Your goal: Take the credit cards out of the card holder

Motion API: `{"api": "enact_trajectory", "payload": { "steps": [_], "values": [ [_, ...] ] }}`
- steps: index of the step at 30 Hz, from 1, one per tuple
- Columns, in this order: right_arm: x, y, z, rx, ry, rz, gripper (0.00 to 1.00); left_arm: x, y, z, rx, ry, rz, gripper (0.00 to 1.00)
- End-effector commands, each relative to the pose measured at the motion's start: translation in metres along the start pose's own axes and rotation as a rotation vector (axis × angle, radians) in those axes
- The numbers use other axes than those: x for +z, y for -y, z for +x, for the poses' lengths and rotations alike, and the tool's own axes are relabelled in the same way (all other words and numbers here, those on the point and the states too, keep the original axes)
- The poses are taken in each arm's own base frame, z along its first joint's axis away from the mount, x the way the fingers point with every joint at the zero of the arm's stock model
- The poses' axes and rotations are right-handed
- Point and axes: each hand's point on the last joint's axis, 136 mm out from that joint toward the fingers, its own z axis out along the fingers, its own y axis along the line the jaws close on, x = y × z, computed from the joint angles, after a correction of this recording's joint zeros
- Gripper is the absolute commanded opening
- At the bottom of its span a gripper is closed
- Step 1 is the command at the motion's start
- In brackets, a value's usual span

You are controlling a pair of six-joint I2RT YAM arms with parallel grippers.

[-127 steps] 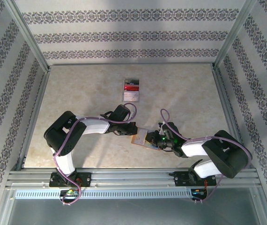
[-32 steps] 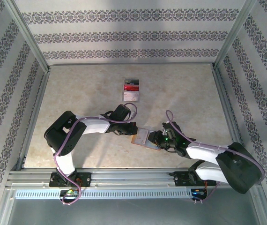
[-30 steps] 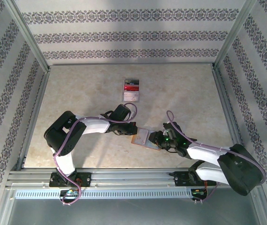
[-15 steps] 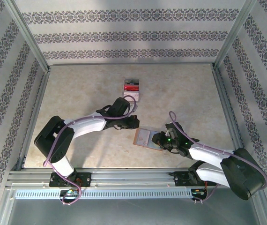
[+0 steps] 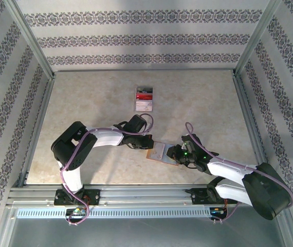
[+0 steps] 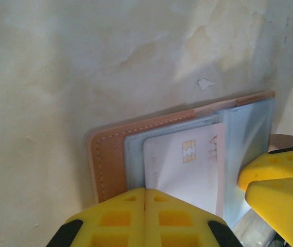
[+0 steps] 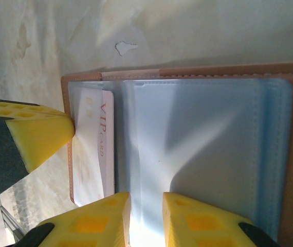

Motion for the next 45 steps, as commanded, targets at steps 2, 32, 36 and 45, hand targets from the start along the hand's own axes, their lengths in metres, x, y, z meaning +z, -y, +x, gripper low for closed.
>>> {"api": "enact_trajectory", "payload": {
  "steps": [2, 32, 36, 45],
  "values": [
    [-0.001, 0.018, 0.006, 0.001, -0.019, 0.059, 0.25, 0.008, -0.005, 0.005, -0.003, -0.01, -0.009, 0.0],
    [-0.006, -0.037, -0.004, -0.055, -0.023, -0.063, 0.31, 0.008, -0.03, 0.016, -0.004, -0.036, -0.117, 0.0],
    [-0.002, -0.038, -0.003, -0.057, -0.033, -0.061, 0.3, 0.009, -0.03, 0.016, -0.004, -0.038, -0.118, 0.0],
    [0.003, -0.035, 0.0, -0.054, -0.041, -0.048, 0.28, 0.009, -0.03, 0.016, -0.002, -0.038, -0.12, 0.0]
  ]
}}
